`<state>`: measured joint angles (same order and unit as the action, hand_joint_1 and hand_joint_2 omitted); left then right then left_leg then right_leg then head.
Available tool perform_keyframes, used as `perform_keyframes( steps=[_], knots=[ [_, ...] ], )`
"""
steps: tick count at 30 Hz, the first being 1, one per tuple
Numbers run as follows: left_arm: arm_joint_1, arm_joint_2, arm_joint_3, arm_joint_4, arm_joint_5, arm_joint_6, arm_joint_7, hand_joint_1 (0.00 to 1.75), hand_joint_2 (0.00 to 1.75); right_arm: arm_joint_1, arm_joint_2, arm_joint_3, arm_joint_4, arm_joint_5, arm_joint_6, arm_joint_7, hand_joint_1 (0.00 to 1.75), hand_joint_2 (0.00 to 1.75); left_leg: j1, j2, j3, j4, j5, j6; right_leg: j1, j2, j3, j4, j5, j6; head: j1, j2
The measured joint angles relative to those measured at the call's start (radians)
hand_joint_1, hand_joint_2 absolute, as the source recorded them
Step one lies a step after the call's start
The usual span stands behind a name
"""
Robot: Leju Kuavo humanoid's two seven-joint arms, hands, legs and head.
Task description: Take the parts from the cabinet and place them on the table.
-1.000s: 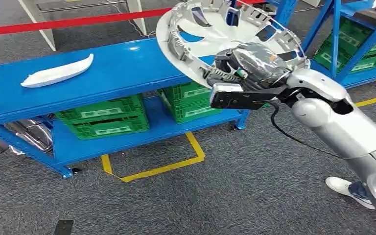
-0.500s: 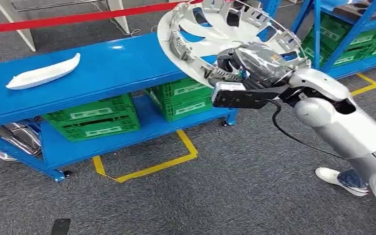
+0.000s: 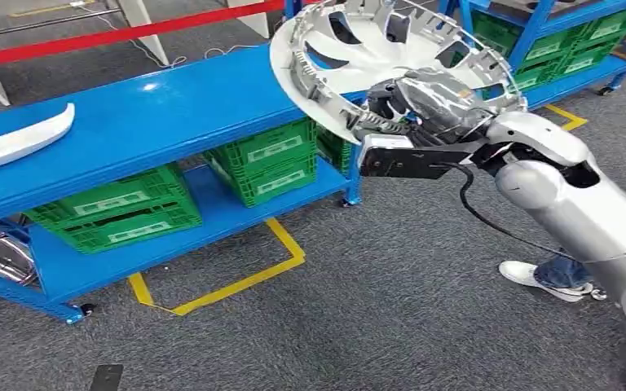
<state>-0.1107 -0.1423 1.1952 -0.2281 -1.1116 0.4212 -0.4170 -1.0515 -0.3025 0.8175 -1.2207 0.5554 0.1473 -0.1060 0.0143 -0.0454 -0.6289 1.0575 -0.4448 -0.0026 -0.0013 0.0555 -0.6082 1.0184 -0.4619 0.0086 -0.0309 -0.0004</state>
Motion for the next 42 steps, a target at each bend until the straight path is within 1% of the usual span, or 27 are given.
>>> perform_keyframes(
  steps=[5, 7, 8, 9, 10, 11, 12, 13, 15, 16, 17, 20, 22, 23, 25, 26, 28, 30, 31, 32, 35, 36, 37, 38, 40, 41, 42],
  knots=[
    [0.000, 0.000, 0.000, 0.000, 0.000, 0.000, 0.000, 0.00, 1.75, -0.001, 0.000, 0.000, 0.000, -0.001, 0.000, 0.001, 1.75, 1.75, 0.001, 0.003, 0.003, -0.022, -0.003, 0.002, -0.002, 0.008, -0.007, 0.003, 0.002, 0.003, 0.004, 0.000],
    [-0.001, 0.000, 0.000, 0.000, 0.000, 0.000, 0.000, 0.00, 1.75, 0.001, 0.000, 0.000, 0.000, -0.002, 0.001, 0.000, 1.75, 1.75, -0.004, 0.009, -0.002, -0.017, -0.004, 0.004, -0.006, 0.013, -0.014, 0.001, 0.007, 0.012, 0.002, 0.000],
    [-0.002, -0.002, -0.002, 0.000, -0.001, -0.001, 0.000, 0.00, 1.75, 0.000, -0.007, -0.002, 0.000, -0.004, 0.000, 0.000, 1.75, 1.75, 0.000, 0.030, 0.004, -0.033, 0.007, 0.027, -0.008, -0.018, -0.035, 0.020, -0.018, 0.028, 0.004, 0.000],
    [-0.002, 0.000, -0.004, 0.000, -0.002, 0.000, 0.000, 0.00, 1.75, 0.000, -0.007, 0.000, 0.000, -0.008, 0.000, -0.001, 1.75, 1.75, -0.002, 0.041, 0.004, -0.033, 0.005, 0.034, -0.009, -0.043, -0.109, 0.191, -0.101, 0.035, 0.006, 0.000],
    [-0.002, 0.000, -0.005, 0.000, -0.005, 0.000, 0.000, 0.00, 1.75, 0.003, -0.007, 0.000, 0.000, -0.008, 0.000, -0.001, 1.75, 1.75, -0.002, 0.047, 0.004, -0.032, 0.005, 0.035, -0.010, -0.045, -0.150, 0.273, -0.130, 0.038, 0.008, 0.000],
    [-0.002, 0.000, -0.005, 0.000, -0.006, -0.001, 0.000, 0.00, 1.75, 0.007, -0.007, 0.001, 0.000, -0.008, 0.000, 0.000, 1.75, 1.75, -0.002, 0.053, 0.004, -0.032, 0.005, 0.035, -0.010, -0.045, -0.173, 0.319, -0.135, 0.041, 0.007, 0.000],
    [-0.002, -0.001, -0.005, 0.000, -0.007, -0.001, 0.000, 0.00, 1.75, 0.007, -0.007, 0.001, 0.000, -0.008, 0.000, 0.000, 1.75, 1.75, -0.002, 0.060, 0.005, -0.032, 0.004, 0.035, -0.010, -0.046, -0.170, 0.302, -0.111, 0.042, 0.007, 0.000],
    [-0.003, -0.002, -0.006, 0.000, -0.007, -0.001, 0.000, 0.00, 1.75, 0.005, -0.007, 0.001, 0.000, -0.008, 0.000, 0.000, 1.75, 1.75, -0.002, 0.064, 0.006, -0.032, 0.004, 0.035, -0.010, -0.049, -0.142, 0.244, -0.074, 0.041, 0.008, 0.000],
    [-0.003, -0.005, -0.006, 0.000, -0.007, -0.002, 0.000, 0.00, 1.75, 0.001, -0.007, -0.001, 0.000, -0.009, 0.000, 0.002, 1.75, 1.75, -0.002, 0.073, 0.010, -0.031, 0.000, 0.030, -0.009, -0.075, -0.047, 0.060, 0.010, 0.037, 0.007, 0.000],
    [-0.004, -0.004, -0.006, 0.000, -0.007, -0.001, 0.000, 0.00, 1.75, -0.002, -0.008, -0.002, 0.000, -0.009, 0.000, 0.003, 1.75, 1.75, -0.007, 0.077, 0.010, -0.029, -0.002, 0.025, -0.002, -0.108, -0.022, 0.009, 0.004, 0.036, 0.007, 0.000],
    [-0.003, -0.004, -0.006, 0.000, -0.007, -0.002, 0.000, 0.00, 1.75, -0.006, -0.008, -0.001, 0.000, -0.010, 0.000, 0.002, 1.75, 1.75, -0.013, 0.080, 0.006, -0.022, -0.004, 0.020, 0.002, -0.100, -0.010, -0.005, 0.005, 0.025, 0.007, 0.000],
    [-0.002, -0.004, -0.006, 0.000, -0.007, -0.002, 0.000, 0.00, 1.75, -0.005, -0.014, -0.001, -0.001, -0.013, 0.000, 0.001, 1.75, 1.75, -0.012, 0.101, 0.009, -0.025, -0.001, 0.010, 0.004, -0.080, -0.017, 0.002, 0.009, 0.012, 0.004, 0.000],
    [-0.003, -0.002, -0.006, 0.000, -0.007, -0.002, 0.000, 0.00, 1.75, -0.009, -0.017, -0.003, -0.005, -0.013, -0.001, 0.002, 1.75, 1.75, -0.008, 0.079, 0.001, 0.001, -0.031, -0.002, -0.005, -0.071, -0.010, -0.005, 0.014, 0.000, 0.003, 0.000],
    [-0.002, -0.004, -0.006, 0.000, -0.007, -0.003, 0.000, 0.00, 1.75, -0.010, -0.018, -0.003, -0.005, -0.013, -0.001, 0.005, 1.75, 1.75, -0.007, 0.065, -0.026, 0.069, -0.072, -0.005, -0.006, -0.066, -0.010, -0.005, 0.014, -0.007, 0.000, 0.000],
    [0.001, -0.002, -0.006, 0.000, -0.008, -0.003, 0.000, 0.00, 1.75, -0.008, -0.018, 0.000, -0.005, -0.013, 0.000, 0.004, 1.75, 1.75, -0.005, 0.059, -0.093, 0.228, -0.140, -0.010, -0.004, -0.050, -0.011, -0.004, 0.015, -0.010, 0.000, 0.000],
    [0.001, -0.002, -0.006, 0.000, -0.007, -0.003, 0.000, 0.00, 1.75, -0.007, -0.018, 0.001, -0.005, -0.013, 0.000, 0.003, 1.75, 1.75, -0.005, 0.059, -0.118, 0.283, -0.151, -0.010, -0.004, -0.040, -0.011, -0.004, 0.015, -0.010, 0.000, 0.000],
    [0.001, -0.002, -0.006, 0.000, -0.007, -0.003, 0.000, 0.00, 1.75, -0.007, -0.018, 0.001, -0.005, -0.013, 0.000, 0.003, 1.75, 1.75, -0.005, 0.058, -0.100, 0.242, -0.106, -0.006, -0.004, -0.023, -0.009, -0.003, 0.015, -0.010, 0.000, 0.000],
    [0.001, 0.000, -0.006, 0.000, -0.007, -0.003, -0.001, 0.00, 1.75, -0.009, -0.018, -0.001, -0.007, -0.014, -0.001, 0.003, 1.75, 1.75, -0.005, 0.045, -0.022, 0.074, -0.017, 0.002, -0.004, -0.009, -0.006, -0.002, 0.015, -0.008, 0.000, 0.000],
    [0.001, 0.001, -0.006, 0.000, -0.006, -0.003, -0.002, 0.00, 1.75, -0.009, -0.018, -0.001, -0.011, -0.014, 0.000, 0.006, 1.75, 1.75, -0.003, 0.016, 0.008, 0.003, -0.002, 0.007, -0.005, -0.005, -0.007, -0.002, 0.014, -0.007, 0.000, 0.000],
    [0.002, 0.001, -0.006, 0.000, -0.005, -0.003, -0.004, 0.00, 1.75, -0.010, -0.019, 0.000, -0.012, -0.015, 0.000, 0.007, 1.75, 1.75, -0.001, 0.001, 0.019, -0.019, -0.009, 0.008, 0.000, 0.004, -0.017, 0.004, 0.016, 0.001, 0.001, 0.000],
    [0.000, 0.001, -0.006, 0.000, -0.005, -0.005, -0.010, 0.00, 1.75, -0.007, -0.022, 0.000, -0.017, -0.016, 0.000, 0.008, 1.75, 1.75, -0.010, 0.013, 0.014, -0.019, -0.012, 0.013, -0.010, 0.017, -0.025, -0.004, 0.025, 0.021, 0.001, 0.000],
    [0.000, -0.002, -0.006, 0.000, -0.004, -0.005, -0.011, 0.00, 1.75, -0.007, -0.027, -0.001, -0.019, -0.016, -0.001, 0.009, 1.75, 1.75, -0.002, 0.022, 0.017, -0.034, -0.004, 0.023, -0.007, 0.021, -0.027, -0.003, 0.023, 0.027, 0.000, 0.000],
    [-0.001, -0.002, -0.006, 0.000, -0.004, -0.006, -0.011, 0.00, 1.75, -0.009, -0.032, -0.002, -0.020, -0.016, -0.001, 0.009, 1.75, 1.75, 0.000, 0.031, 0.020, -0.038, 0.000, 0.029, -0.007, -0.004, -0.043, 0.012, 0.005, 0.030, 0.003, 0.000],
    [-0.002, -0.002, -0.006, 0.000, -0.004, -0.006, -0.012, 0.00, 1.75, -0.010, -0.032, -0.001, -0.021, -0.016, -0.002, 0.010, 1.75, 1.75, 0.000, 0.034, 0.019, -0.039, 0.001, 0.034, -0.006, -0.025, -0.063, 0.058, -0.028, 0.033, 0.009, 0.000],
    [-0.001, 0.000, -0.006, 0.000, -0.004, -0.006, -0.012, 0.00, 1.75, -0.004, -0.033, 0.001, -0.023, -0.017, -0.002, 0.009, 1.75, 1.75, -0.002, 0.046, 0.018, -0.038, -0.001, 0.037, -0.010, -0.042, -0.131, 0.217, -0.098, 0.040, 0.009, 0.000],
    [0.000, 0.000, -0.006, 0.000, -0.003, -0.006, -0.012, 0.00, 1.75, 0.002, -0.035, 0.002, -0.023, -0.017, -0.002, 0.009, 1.75, 1.75, -0.002, 0.052, 0.018, -0.038, -0.001, 0.037, -0.011, -0.045, -0.163, 0.284, -0.119, 0.044, 0.010, 0.000],
    [0.000, 0.000, -0.006, 0.000, -0.002, -0.006, -0.012, 0.00, 1.75, 0.006, -0.036, 0.004, -0.023, -0.017, -0.002, 0.008, 1.75, 1.75, -0.002, 0.059, 0.018, -0.038, -0.001, 0.038, -0.011, -0.046, -0.173, 0.303, -0.114, 0.047, 0.010, 0.000]
  ],
)
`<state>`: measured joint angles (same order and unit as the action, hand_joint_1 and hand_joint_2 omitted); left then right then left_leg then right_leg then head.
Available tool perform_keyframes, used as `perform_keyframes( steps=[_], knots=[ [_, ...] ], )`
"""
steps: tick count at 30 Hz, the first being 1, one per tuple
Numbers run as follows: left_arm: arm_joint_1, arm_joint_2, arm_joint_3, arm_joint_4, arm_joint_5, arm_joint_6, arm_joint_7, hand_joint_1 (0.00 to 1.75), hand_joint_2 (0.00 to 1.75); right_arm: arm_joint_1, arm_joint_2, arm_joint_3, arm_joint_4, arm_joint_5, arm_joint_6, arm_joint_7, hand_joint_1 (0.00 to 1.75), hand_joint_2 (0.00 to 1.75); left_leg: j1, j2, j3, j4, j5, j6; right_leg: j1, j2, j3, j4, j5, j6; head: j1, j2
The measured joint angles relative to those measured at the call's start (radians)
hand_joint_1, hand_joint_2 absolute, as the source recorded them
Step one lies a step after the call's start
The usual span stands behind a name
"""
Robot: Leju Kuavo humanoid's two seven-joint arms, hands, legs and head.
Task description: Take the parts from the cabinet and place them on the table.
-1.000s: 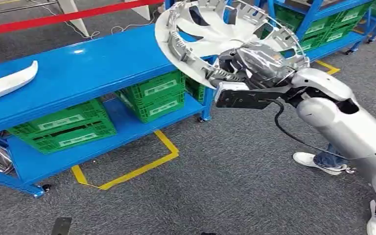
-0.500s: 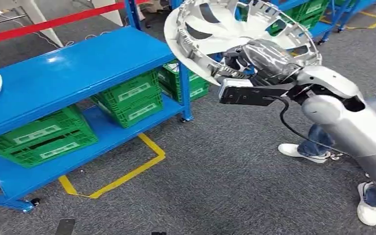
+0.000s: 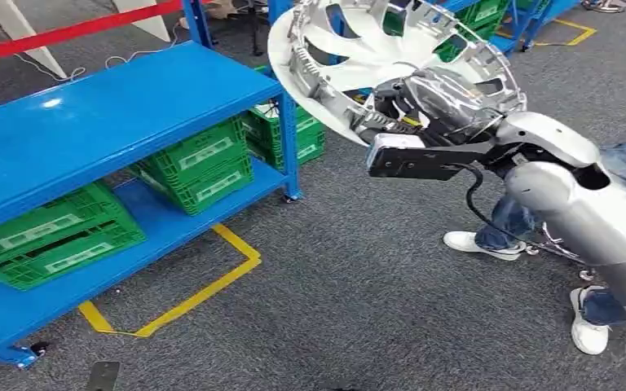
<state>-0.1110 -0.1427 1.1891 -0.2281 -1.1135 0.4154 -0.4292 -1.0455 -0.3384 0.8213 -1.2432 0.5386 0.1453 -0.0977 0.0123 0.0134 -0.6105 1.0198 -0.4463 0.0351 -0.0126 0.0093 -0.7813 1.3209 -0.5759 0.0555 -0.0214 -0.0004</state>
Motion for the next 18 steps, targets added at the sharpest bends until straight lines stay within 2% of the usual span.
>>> perform_keyframes(
  steps=[1, 3, 4, 5, 6, 8, 9, 10, 11, 13, 14, 15, 16, 18],
  knots=[
    [0.000, 0.000, 0.000, 0.000, 0.001, 0.000, 0.000, 0.00, 1.75, 0.000, -0.002, 0.002, 0.000, 0.000, 0.000, 0.000, 1.75, 1.75, 0.000, 0.005, 0.000, 0.000, -0.001, 0.000, -0.001, -0.002, 0.015, -0.029, 0.027, 0.001, 0.000, 0.000],
    [-0.001, -0.001, 0.000, 0.000, 0.002, 0.000, 0.000, 0.00, 1.75, -0.003, -0.004, 0.000, -0.003, 0.000, 0.000, 0.001, 1.75, 1.75, 0.000, 0.015, 0.002, 0.002, -0.003, -0.004, 0.000, -0.013, 0.091, -0.179, 0.104, 0.000, 0.000, 0.000],
    [-0.001, -0.001, 0.000, 0.000, 0.003, 0.000, 0.000, 0.00, 1.75, -0.006, -0.007, -0.002, -0.007, -0.001, 0.000, 0.003, 1.75, 1.75, -0.001, 0.021, 0.004, 0.003, -0.007, -0.009, 0.001, -0.041, 0.145, -0.285, 0.137, -0.003, 0.000, 0.000],
    [-0.001, 0.000, 0.000, 0.000, 0.003, 0.000, 0.000, 0.00, 1.75, -0.011, -0.010, -0.002, -0.008, -0.005, 0.001, 0.002, 1.75, 1.75, -0.010, 0.024, 0.000, 0.006, -0.009, -0.015, 0.014, -0.061, 0.168, -0.307, 0.121, -0.006, 0.001, 0.000],
    [0.000, 0.000, 0.000, 0.000, 0.003, 0.000, 0.000, 0.00, 1.75, -0.011, -0.010, -0.001, -0.013, -0.005, 0.001, 0.000, 1.75, 1.75, -0.010, 0.029, -0.003, 0.009, -0.007, -0.019, 0.011, -0.050, 0.161, -0.306, 0.125, -0.018, -0.003, 0.000],
    [-0.001, 0.000, 0.000, 0.000, 0.003, 0.000, 0.000, 0.00, 1.75, -0.009, -0.015, 0.001, -0.016, -0.007, 0.002, 0.000, 1.75, 1.75, -0.010, 0.042, -0.001, 0.008, -0.005, -0.024, 0.014, -0.036, 0.155, -0.304, 0.125, -0.026, -0.003, 0.000],
    [-0.003, 0.000, 0.000, 0.000, 0.003, 0.000, 0.000, 0.00, 1.75, -0.010, -0.018, 0.001, -0.016, -0.008, 0.002, 0.000, 1.75, 1.75, -0.010, 0.047, 0.000, 0.008, -0.009, -0.030, 0.011, -0.030, 0.157, -0.308, 0.128, -0.034, -0.003, 0.000],
    [-0.005, 0.001, 0.000, 0.000, 0.003, 0.000, 0.000, 0.00, 1.75, -0.011, -0.019, 0.000, -0.019, -0.009, 0.002, 0.000, 1.75, 1.75, -0.006, 0.030, -0.004, 0.020, -0.023, -0.038, 0.005, -0.027, 0.163, -0.313, 0.131, -0.040, -0.003, 0.000],
    [-0.005, 0.000, 0.000, 0.000, 0.003, 0.000, 0.000, 0.00, 1.75, -0.013, -0.020, -0.002, -0.020, -0.009, 0.002, 0.002, 1.75, 1.75, -0.005, 0.014, -0.017, 0.055, -0.048, -0.040, 0.003, -0.023, 0.164, -0.313, 0.130, -0.048, -0.004, 0.000],
    [-0.003, -0.001, 0.000, 0.000, 0.003, 0.000, 0.000, 0.00, 1.75, -0.012, -0.020, 0.002, -0.020, -0.009, 0.002, 0.000, 1.75, 1.75, -0.003, 0.001, -0.091, 0.225, -0.128, -0.046, 0.004, -0.007, 0.165, -0.312, 0.129, -0.051, -0.006, 0.000],
    [-0.003, 0.000, 0.000, 0.000, 0.003, 0.000, 0.000, 0.00, 1.75, -0.011, -0.020, 0.005, -0.020, -0.009, 0.002, -0.002, 1.75, 1.75, -0.003, 0.000, -0.123, 0.294, -0.152, -0.046, 0.004, 0.002, 0.165, -0.311, 0.129, -0.051, -0.007, 0.000],
    [-0.003, 0.000, 0.000, 0.000, 0.003, 0.000, 0.000, 0.00, 1.75, -0.010, -0.020, 0.008, -0.021, -0.009, 0.002, -0.002, 1.75, 1.75, -0.003, -0.001, -0.139, 0.325, -0.153, -0.046, 0.004, 0.011, 0.165, -0.309, 0.128, -0.051, -0.007, 0.000],
    [-0.003, 0.000, 0.000, 0.000, 0.003, 0.000, 0.000, 0.00, 1.75, -0.009, -0.020, 0.010, -0.021, -0.009, 0.002, -0.002, 1.75, 1.75, -0.003, -0.001, -0.132, 0.309, -0.129, -0.045, 0.004, 0.020, 0.167, -0.308, 0.128, -0.051, -0.007, 0.000],
    [-0.004, 0.001, 0.000, 0.000, 0.003, 0.000, 0.000, 0.00, 1.75, -0.010, -0.020, 0.010, -0.022, -0.009, 0.002, -0.001, 1.75, 1.75, -0.002, -0.007, -0.071, 0.161, -0.034, -0.038, 0.004, 0.037, 0.169, -0.306, 0.126, -0.051, -0.007, 0.000]
  ],
)
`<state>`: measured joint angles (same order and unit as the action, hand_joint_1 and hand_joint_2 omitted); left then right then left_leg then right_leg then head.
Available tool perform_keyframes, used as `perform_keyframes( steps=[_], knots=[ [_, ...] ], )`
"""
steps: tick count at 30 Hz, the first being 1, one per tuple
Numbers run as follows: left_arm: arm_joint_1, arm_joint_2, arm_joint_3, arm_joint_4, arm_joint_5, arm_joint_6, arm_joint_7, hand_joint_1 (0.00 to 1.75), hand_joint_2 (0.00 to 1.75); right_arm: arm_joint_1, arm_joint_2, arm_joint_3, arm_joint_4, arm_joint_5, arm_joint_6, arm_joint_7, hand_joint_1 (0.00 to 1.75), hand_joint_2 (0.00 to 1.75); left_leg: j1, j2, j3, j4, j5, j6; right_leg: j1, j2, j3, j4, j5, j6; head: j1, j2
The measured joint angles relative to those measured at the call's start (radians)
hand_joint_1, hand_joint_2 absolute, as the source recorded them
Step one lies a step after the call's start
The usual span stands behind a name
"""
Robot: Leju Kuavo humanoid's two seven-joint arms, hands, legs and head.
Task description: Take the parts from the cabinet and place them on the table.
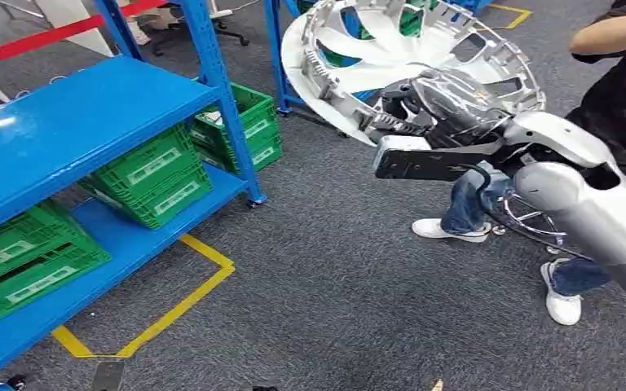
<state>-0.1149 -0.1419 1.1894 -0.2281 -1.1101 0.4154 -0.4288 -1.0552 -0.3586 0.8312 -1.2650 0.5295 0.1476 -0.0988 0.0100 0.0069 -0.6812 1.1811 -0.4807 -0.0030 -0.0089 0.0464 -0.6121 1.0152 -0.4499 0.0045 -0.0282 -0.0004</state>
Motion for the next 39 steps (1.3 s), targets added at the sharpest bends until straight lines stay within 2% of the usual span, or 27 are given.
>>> perform_keyframes(
  steps=[1, 2, 5, 7, 8, 9, 11, 12, 13, 14, 16, 17, 18, 21, 22, 23, 24, 26, 27, 28, 29, 31, 32, 33, 36, 37, 39],
  knots=[
    [0.000, 0.000, 0.000, 0.000, 0.000, 0.000, 0.000, 0.00, 1.75, 0.000, 0.000, 0.000, 0.000, 0.000, 0.000, 0.000, 1.75, 1.75, 0.001, -0.018, 0.037, -0.086, 0.042, 0.003, 0.000, 0.006, 0.001, 0.001, -0.002, 0.003, 0.000, 0.000],
    [0.000, 0.000, 0.000, 0.000, 0.000, 0.000, 0.000, 0.00, 1.75, 0.000, 0.000, 0.000, 0.000, 0.000, 0.000, 0.000, 1.75, 1.75, 0.004, -0.051, 0.057, -0.119, 0.031, 0.006, 0.004, 0.011, -0.003, 0.002, -0.002, 0.006, 0.001, 0.000],
    [-0.001, 0.000, 0.000, 0.000, 0.000, 0.000, 0.000, 0.00, 1.75, 0.003, -0.001, 0.001, -0.001, -0.001, 0.000, 0.000, 1.75, 1.75, 0.000, -0.040, 0.058, -0.139, 0.025, 0.007, -0.002, 0.030, -0.017, 0.002, 0.005, 0.023, 0.001, 0.000],
    [-0.002, -0.003, 0.000, 0.000, 0.000, 0.000, 0.001, 0.00, 1.75, 0.002, -0.011, 0.000, -0.002, -0.004, 0.002, -0.002, 1.75, 1.75, 0.009, -0.025, 0.064, -0.154, 0.034, 0.021, -0.004, 0.028, -0.027, 0.006, -0.004, 0.034, 0.001, 0.000],
    [-0.003, -0.002, 0.000, 0.000, 0.000, 0.001, 0.001, 0.00, 1.75, -0.002, -0.011, 0.000, -0.003, -0.006, 0.005, -0.002, 1.75, 1.75, 0.007, -0.020, 0.064, -0.156, 0.035, 0.026, 0.001, -0.008, -0.040, 0.034, -0.027, 0.038, 0.007, 0.000],
    [-0.004, -0.001, 0.000, 0.000, 0.000, 0.002, 0.001, 0.00, 1.75, -0.007, -0.011, 0.001, -0.003, -0.007, 0.006, -0.003, 1.75, 1.75, 0.007, -0.017, 0.063, -0.156, 0.036, 0.030, -0.001, -0.024, -0.067, 0.096, -0.063, 0.041, 0.012, 0.000],
    [-0.002, 0.000, 0.000, 0.000, 0.000, 0.002, 0.001, 0.00, 1.75, -0.004, -0.011, 0.005, -0.004, -0.008, 0.008, -0.006, 1.75, 1.75, 0.006, -0.004, 0.063, -0.155, 0.034, 0.032, -0.003, -0.035, -0.140, 0.260, -0.131, 0.045, 0.011, 0.000],
    [-0.001, 0.000, 0.000, 0.000, 0.000, 0.002, 0.001, 0.00, 1.75, -0.003, -0.011, 0.006, -0.004, -0.008, 0.008, -0.006, 1.75, 1.75, 0.006, 0.003, 0.063, -0.155, 0.034, 0.033, -0.003, -0.036, -0.164, 0.310, -0.141, 0.048, 0.011, 0.000],
    [-0.001, -0.001, 0.000, 0.000, 0.000, 0.002, 0.001, 0.00, 1.75, -0.003, -0.011, 0.009, -0.005, -0.008, 0.008, -0.006, 1.75, 1.75, 0.006, 0.009, 0.064, -0.155, 0.034, 0.032, -0.003, -0.037, -0.165, 0.308, -0.127, 0.049, 0.011, 0.000],
    [-0.001, -0.001, 0.000, 0.000, 0.000, 0.002, 0.001, 0.00, 1.75, -0.004, -0.011, 0.010, -0.005, -0.008, 0.009, -0.006, 1.75, 1.75, 0.007, 0.015, 0.065, -0.155, 0.033, 0.032, -0.004, -0.039, -0.142, 0.262, -0.092, 0.050, 0.011, 0.000],
    [-0.002, -0.002, 0.000, 0.000, 0.000, 0.002, 0.001, 0.00, 1.75, -0.010, -0.011, 0.010, -0.007, -0.009, 0.009, -0.005, 1.75, 1.75, 0.007, 0.025, 0.066, -0.152, 0.029, 0.027, -0.004, -0.057, -0.055, 0.090, -0.008, 0.048, 0.012, 0.000],
    [-0.002, -0.001, 0.000, 0.000, 0.000, 0.002, 0.001, 0.00, 1.75, -0.013, -0.011, 0.009, -0.011, -0.011, 0.010, -0.004, 1.75, 1.75, 0.004, 0.030, 0.066, -0.149, 0.026, 0.022, 0.000, -0.092, -0.023, 0.020, -0.005, 0.047, 0.011, 0.000],
    [-0.001, 0.000, 0.000, 0.000, 0.000, 0.002, 0.001, 0.00, 1.75, -0.019, -0.011, 0.010, -0.014, -0.014, 0.011, -0.005, 1.75, 1.75, -0.004, 0.033, 0.060, -0.141, 0.024, 0.016, 0.010, -0.099, -0.006, 0.002, -0.010, 0.038, 0.015, 0.000],
    [-0.001, 0.000, 0.000, 0.000, 0.000, 0.002, 0.001, 0.00, 1.75, -0.018, -0.012, 0.011, -0.023, -0.016, 0.014, -0.005, 1.75, 1.75, -0.005, 0.055, 0.063, -0.145, 0.025, 0.007, 0.010, -0.076, -0.016, 0.010, -0.009, 0.021, 0.011, 0.000],
    [-0.002, 0.000, 0.000, 0.000, 0.000, 0.002, 0.001, 0.00, 1.75, -0.020, -0.013, 0.010, -0.026, -0.017, 0.016, -0.003, 1.75, 1.75, -0.003, 0.053, 0.061, -0.142, 0.017, -0.002, 0.003, -0.070, -0.011, 0.005, -0.004, 0.012, 0.012, 0.000],
    [-0.003, 0.000, 0.000, 0.000, 0.000, 0.002, 0.001, 0.00, 1.75, -0.022, -0.014, 0.008, -0.030, -0.018, 0.016, -0.002, 1.75, 1.75, 0.000, 0.029, 0.056, -0.123, -0.001, -0.008, 0.001, -0.064, -0.009, 0.004, -0.004, 0.008, 0.011, 0.000],
    [-0.001, -0.001, 0.000, 0.000, 0.000, 0.002, 0.001, 0.00, 1.75, -0.023, -0.014, 0.008, -0.030, -0.018, 0.017, 0.001, 1.75, 1.75, 0.001, 0.016, 0.039, -0.076, -0.032, -0.010, 0.000, -0.061, -0.009, 0.004, -0.004, 0.001, 0.011, 0.000],
    [0.002, -0.001, 0.000, 0.000, 0.000, 0.002, 0.001, 0.00, 1.75, -0.023, -0.014, 0.012, -0.030, -0.018, 0.019, 0.001, 1.75, 1.75, 0.001, 0.008, -0.035, 0.094, -0.107, -0.014, 0.001, -0.041, -0.008, 0.005, -0.004, -0.003, 0.010, 0.000],
    [0.002, 0.000, 0.000, 0.000, 0.000, 0.002, 0.001, 0.00, 1.75, -0.022, -0.014, 0.013, -0.030, -0.018, 0.021, 0.000, 1.75, 1.75, 0.001, 0.007, -0.061, 0.147, -0.120, -0.014, 0.001, -0.031, -0.008, 0.005, -0.005, -0.003, 0.010, 0.000],
    [0.002, 0.000, 0.000, 0.000, 0.000, 0.002, 0.001, 0.00, 1.75, -0.022, -0.014, 0.014, -0.030, -0.018, 0.021, 0.000, 1.75, 1.75, 0.001, 0.007, -0.068, 0.156, -0.109, -0.012, 0.002, -0.021, -0.006, 0.005, -0.005, -0.003, 0.010, 0.000],
    [0.001, 0.000, 0.000, 0.000, 0.000, 0.002, 0.001, 0.00, 1.75, -0.022, -0.014, 0.014, -0.030, -0.019, 0.022, 0.000, 1.75, 1.75, 0.001, 0.006, -0.056, 0.125, -0.077, -0.009, 0.002, -0.012, -0.003, 0.005, -0.006, -0.003, 0.009, 0.000],
    [0.001, 0.000, 0.000, 0.000, 0.000, 0.002, 0.001, 0.00, 1.75, -0.023, -0.014, 0.013, -0.030, -0.021, 0.023, 0.001, 1.75, 1.75, 0.001, -0.005, 0.009, -0.036, 0.024, 0.001, 0.001, 0.005, 0.003, 0.006, -0.009, -0.002, 0.010, 0.000],
    [0.001, 0.000, 0.000, 0.000, 0.000, 0.002, 0.001, 0.00, 1.75, -0.023, -0.014, 0.013, -0.031, -0.021, 0.023, 0.001, 1.75, 1.75, 0.001, -0.033, 0.036, -0.108, 0.046, 0.007, 0.000, 0.010, 0.003, 0.006, -0.010, 0.001, 0.010, 0.000],
    [0.002, 0.000, 0.000, 0.000, 0.000, 0.002, 0.003, 0.00, 1.75, -0.024, -0.014, 0.014, -0.030, -0.023, 0.024, 0.001, 1.75, 1.75, 0.003, -0.042, 0.047, -0.122, 0.039, 0.008, 0.006, 0.020, -0.003, 0.009, -0.010, 0.006, 0.011, 0.000],
    [-0.002, 0.000, -0.001, 0.000, 0.000, 0.002, 0.005, 0.00, 1.75, -0.023, -0.018, 0.014, -0.031, -0.023, 0.024, 0.002, 1.75, 1.75, -0.003, -0.034, 0.054, -0.138, 0.024, 0.011, -0.004, 0.033, -0.010, 0.003, -0.004, 0.024, 0.010, 0.000],
    [-0.002, -0.002, -0.001, 0.000, 0.000, 0.002, 0.005, 0.00, 1.75, -0.024, -0.020, 0.013, -0.031, -0.023, 0.024, 0.002, 1.75, 1.75, 0.003, -0.026, 0.058, -0.149, 0.030, 0.020, 0.000, 0.039, -0.010, 0.001, -0.004, 0.031, 0.011, 0.000],
    [-0.003, -0.002, -0.001, 0.000, 0.000, 0.002, 0.005, 0.00, 1.75, -0.028, -0.024, 0.010, -0.031, -0.023, 0.024, 0.002, 1.75, 1.75, 0.008, -0.014, 0.062, -0.156, 0.035, 0.030, 0.001, -0.009, -0.044, 0.060, -0.053, 0.037, 0.018, 0.000]
  ],
)
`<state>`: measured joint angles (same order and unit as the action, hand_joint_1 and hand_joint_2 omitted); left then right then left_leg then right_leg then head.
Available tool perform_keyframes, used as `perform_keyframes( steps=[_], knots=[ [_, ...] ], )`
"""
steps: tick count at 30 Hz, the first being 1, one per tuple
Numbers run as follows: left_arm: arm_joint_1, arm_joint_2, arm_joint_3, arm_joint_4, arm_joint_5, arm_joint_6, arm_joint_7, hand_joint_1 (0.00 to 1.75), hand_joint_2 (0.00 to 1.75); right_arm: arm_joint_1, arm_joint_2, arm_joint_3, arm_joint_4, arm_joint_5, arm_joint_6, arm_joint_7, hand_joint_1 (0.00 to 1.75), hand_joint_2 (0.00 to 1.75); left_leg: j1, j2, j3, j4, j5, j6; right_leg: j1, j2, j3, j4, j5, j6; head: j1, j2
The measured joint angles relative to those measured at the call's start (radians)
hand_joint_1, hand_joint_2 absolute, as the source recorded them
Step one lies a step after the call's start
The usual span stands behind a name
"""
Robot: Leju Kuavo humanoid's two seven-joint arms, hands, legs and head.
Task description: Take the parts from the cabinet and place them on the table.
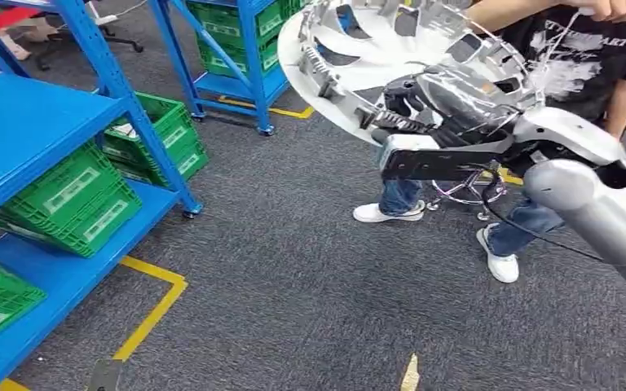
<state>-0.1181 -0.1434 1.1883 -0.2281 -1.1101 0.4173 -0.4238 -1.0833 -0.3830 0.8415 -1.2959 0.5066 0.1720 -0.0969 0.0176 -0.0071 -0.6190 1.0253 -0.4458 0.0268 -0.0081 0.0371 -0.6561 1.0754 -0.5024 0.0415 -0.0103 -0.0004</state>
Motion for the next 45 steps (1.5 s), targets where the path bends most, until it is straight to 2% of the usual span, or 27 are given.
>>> perform_keyframes(
  steps=[3, 4, 6, 8, 9, 10, 13, 14, 16, 18, 19, 21, 22, 23, 24, 27, 29, 31, 33, 34, 35, 36, 38, 39, 40, 44, 45],
  knots=[
    [0.001, 0.001, 0.000, 0.000, 0.000, 0.000, 0.000, 0.00, 1.75, 0.004, 0.000, 0.005, 0.000, -0.001, 0.000, -0.001, 1.75, 1.75, -0.001, 0.017, 0.000, 0.001, -0.003, 0.005, -0.004, -0.026, -0.105, 0.226, -0.089, 0.010, 0.001, 0.000],
    [0.002, 0.001, 0.000, 0.000, 0.000, 0.000, 0.000, 0.00, 1.75, 0.005, 0.000, 0.007, 0.000, -0.001, 0.000, 0.000, 1.75, 1.75, -0.001, 0.024, 0.000, 0.001, -0.003, 0.005, -0.005, -0.028, -0.119, 0.249, -0.084, 0.013, 0.001, 0.000],
    [0.001, 0.000, 0.000, 0.000, 0.000, 0.000, 0.000, 0.00, 1.75, 0.002, 0.000, 0.008, 0.000, -0.001, 0.000, 0.000, 1.75, 1.75, -0.001, 0.035, 0.003, 0.002, -0.005, 0.003, -0.006, -0.034, -0.074, 0.154, -0.015, 0.014, 0.001, 0.000],
    [0.000, 0.000, -0.001, 0.000, 0.000, 0.000, 0.000, 0.00, 1.75, -0.004, 0.000, 0.006, 0.000, -0.001, 0.000, 0.001, 1.75, 1.75, -0.001, 0.043, 0.006, 0.006, -0.011, -0.005, -0.004, -0.074, 0.016, -0.026, 0.063, 0.010, 0.001, 0.000],
    [0.000, 0.000, -0.001, 0.000, 0.000, 0.000, 0.000, 0.00, 1.75, -0.008, 0.000, 0.005, 0.000, -0.002, 0.000, 0.001, 1.75, 1.75, -0.009, 0.048, 0.003, 0.009, -0.013, -0.011, 0.010, -0.093, 0.038, -0.048, 0.044, 0.007, 0.001, 0.000],
    [0.000, 0.001, -0.001, 0.000, 0.000, 0.000, 0.000, 0.00, 1.75, -0.010, 0.000, 0.006, -0.001, -0.003, 0.003, 0.000, 1.75, 1.75, -0.010, 0.052, -0.001, 0.012, -0.013, -0.015, 0.007, -0.086, 0.036, -0.055, 0.044, -0.007, 0.001, 0.000],
    [0.000, 0.000, -0.001, 0.000, 0.000, -0.002, 0.000, 0.00, 1.75, -0.011, -0.002, 0.008, -0.003, -0.005, 0.006, 0.001, 1.75, 1.75, -0.011, 0.074, 0.003, 0.011, -0.013, -0.026, 0.008, -0.064, 0.030, -0.055, 0.049, -0.023, 0.001, 0.000],
    [-0.001, 0.002, -0.002, 0.000, 0.000, -0.002, 0.000, 0.00, 1.75, -0.012, -0.002, 0.007, -0.005, -0.005, 0.005, 0.002, 1.75, 1.75, -0.006, 0.057, -0.002, 0.020, -0.027, -0.034, 0.001, -0.059, 0.035, -0.060, 0.053, -0.030, 0.001, 0.000],
    [0.003, 0.000, -0.002, 0.000, 0.000, -0.003, -0.002, 0.00, 1.75, -0.012, -0.003, 0.009, -0.005, -0.008, 0.005, 0.006, 1.75, 1.75, -0.005, 0.028, -0.039, 0.115, -0.088, -0.040, -0.001, -0.047, 0.035, -0.060, 0.053, -0.040, -0.001, 0.000],
    [0.009, 0.002, -0.002, 0.000, 0.000, -0.003, -0.004, 0.00, 1.75, -0.004, -0.003, 0.017, -0.010, -0.010, 0.004, 0.010, 1.75, 1.75, -0.004, 0.022, -0.109, 0.277, -0.155, -0.044, 0.000, -0.026, 0.035, -0.060, 0.052, -0.041, -0.001, 0.000],
    [0.010, 0.003, -0.002, 0.000, 0.000, -0.003, -0.004, 0.00, 1.75, 0.003, -0.003, 0.019, -0.013, -0.010, 0.003, 0.013, 1.75, 1.75, -0.004, 0.021, -0.124, 0.310, -0.156, -0.044, 0.000, -0.017, 0.036, -0.059, 0.052, -0.041, -0.001, 0.000],
    [0.011, 0.004, -0.002, 0.000, 0.000, -0.005, -0.005, 0.00, 1.75, 0.009, -0.003, 0.018, -0.019, -0.011, 0.003, 0.016, 1.75, 1.75, -0.004, 0.020, -0.099, 0.250, -0.097, -0.040, -0.001, 0.003, 0.040, -0.058, 0.052, -0.041, -0.002, 0.000],
    [0.010, 0.004, -0.002, 0.000, 0.000, -0.005, -0.005, 0.00, 1.75, 0.009, -0.005, 0.018, -0.020, -0.011, 0.003, 0.017, 1.75, 1.75, -0.003, 0.017, -0.066, 0.172, -0.051, -0.037, -0.001, 0.011, 0.042, -0.057, 0.051, -0.040, -0.001, 0.000],
    [0.010, 0.004, -0.003, 0.000, 0.000, -0.005, -0.005, 0.00, 1.75, 0.009, -0.006, 0.017, -0.022, -0.012, 0.002, 0.018, 1.75, 1.75, -0.001, -0.004, -0.024, 0.073, 0.001, -0.034, -0.001, 0.019, 0.043, -0.055, 0.048, -0.036, -0.001, 0.000],
    [0.010, 0.005, -0.003, 0.000, 0.000, -0.005, -0.005, 0.00, 1.75, 0.010, -0.006, 0.017, -0.022, -0.013, 0.002, 0.018, 1.75, 1.75, 0.003, -0.044, -0.009, 0.048, -0.011, -0.030, 0.001, 0.026, 0.039, -0.054, 0.048, -0.033, 0.000, 0.000],
    [0.008, 0.004, -0.006, 0.000, 0.000, -0.004, -0.005, 0.00, 1.75, 0.016, -0.014, 0.016, -0.026, -0.013, 0.000, 0.018, 1.75, 1.75, -0.001, -0.035, -0.005, 0.024, -0.020, -0.025, -0.005, 0.046, 0.022, -0.054, 0.056, -0.015, 0.000, 0.000],
    [0.008, 0.000, -0.008, 0.000, 0.000, -0.003, -0.005, 0.00, 1.75, 0.018, -0.025, 0.013, -0.028, -0.014, -0.001, 0.018, 1.75, 1.75, 0.007, -0.020, 0.002, 0.008, -0.012, -0.009, -0.008, 0.045, 0.014, -0.051, 0.050, -0.004, 0.000, 0.000],
    [0.006, 0.003, -0.008, 0.000, 0.000, -0.001, -0.005, 0.00, 1.75, 0.014, -0.027, 0.009, -0.030, -0.016, -0.003, 0.018, 1.75, 1.75, 0.004, -0.007, 0.004, 0.007, -0.010, 0.002, -0.003, -0.014, -0.026, 0.035, -0.005, 0.006, 0.010, 0.000],
    [0.008, 0.003, -0.008, 0.000, 0.000, 0.000, -0.005, 0.00, 1.75, 0.018, -0.027, 0.008, -0.030, -0.017, -0.003, 0.018, 1.75, 1.75, 0.002, 0.007, 0.003, 0.007, -0.012, 0.004, -0.006, -0.028, -0.100, 0.194, -0.071, 0.012, 0.009, 0.000],
    [0.008, 0.003, -0.008, 0.000, 0.000, 0.000, -0.004, 0.00, 1.75, 0.020, -0.029, 0.008, -0.030, -0.017, -0.003, 0.018, 1.75, 1.75, 0.002, 0.014, 0.003, 0.008, -0.012, 0.005, -0.007, -0.029, -0.129, 0.252, -0.085, 0.015, 0.009, 0.000],
    [0.008, 0.002, -0.008, 0.000, 0.000, 0.000, -0.004, 0.00, 1.75, 0.021, -0.030, 0.008, -0.030, -0.017, -0.003, 0.018, 1.75, 1.75, 0.002, 0.022, 0.004, 0.009, -0.013, 0.005, -0.007, -0.029, -0.132, 0.252, -0.071, 0.016, 0.009, 0.000],
    [0.007, 0.001, -0.009, 0.000, 0.000, 0.000, -0.004, 0.00, 1.75, 0.019, -0.032, 0.007, -0.030, -0.017, -0.003, 0.018, 1.75, 1.75, 0.002, 0.028, 0.005, 0.009, -0.014, 0.004, -0.007, -0.031, -0.107, 0.205, -0.036, 0.015, 0.009, 0.000],
    [0.005, 0.000, -0.009, 0.000, 0.000, 0.000, -0.004, 0.00, 1.75, 0.016, -0.033, 0.000, -0.030, -0.017, -0.003, 0.018, 1.75, 1.75, 0.003, 0.040, 0.011, 0.011, -0.019, -0.003, -0.006, -0.053, -0.009, 0.016, 0.054, 0.012, 0.010, 0.000],
    [0.005, 0.000, -0.009, 0.000, 0.000, 0.000, -0.004, 0.00, 1.75, 0.014, -0.033, -0.005, -0.030, -0.018, -0.004, 0.018, 1.75, 1.75, 0.000, 0.044, 0.012, 0.012, -0.022, -0.008, -0.001, -0.089, 0.018, -0.041, 0.050, 0.010, 0.009, 0.000],
    [0.005, 0.000, -0.010, 0.000, 0.000, 0.001, -0.004, 0.00, 1.75, 0.010, -0.033, -0.004, -0.031, -0.018, -0.005, 0.017, 1.75, 1.75, -0.009, 0.048, 0.007, 0.017, -0.024, -0.013, 0.008, -0.095, 0.034, -0.056, 0.047, 0.000, 0.012, 0.000],
    [0.004, 0.001, -0.010, 0.000, 0.000, 0.002, -0.004, 0.00, 1.75, 0.010, -0.037, -0.005, -0.033, -0.018, -0.006, 0.017, 1.75, 1.75, -0.008, 0.074, 0.014, 0.013, -0.029, -0.031, 0.004, -0.064, 0.032, -0.059, 0.054, -0.026, 0.010, 0.000],
    [0.003, 0.002, -0.010, 0.000, 0.000, 0.002, -0.004, 0.00, 1.75, 0.009, -0.037, -0.008, -0.034, -0.018, -0.006, 0.018, 1.75, 1.75, -0.005, 0.054, 0.009, 0.032, -0.049, -0.035, 0.000, -0.059, 0.035, -0.061, 0.055, -0.031, 0.007, 0.000]
  ],
)
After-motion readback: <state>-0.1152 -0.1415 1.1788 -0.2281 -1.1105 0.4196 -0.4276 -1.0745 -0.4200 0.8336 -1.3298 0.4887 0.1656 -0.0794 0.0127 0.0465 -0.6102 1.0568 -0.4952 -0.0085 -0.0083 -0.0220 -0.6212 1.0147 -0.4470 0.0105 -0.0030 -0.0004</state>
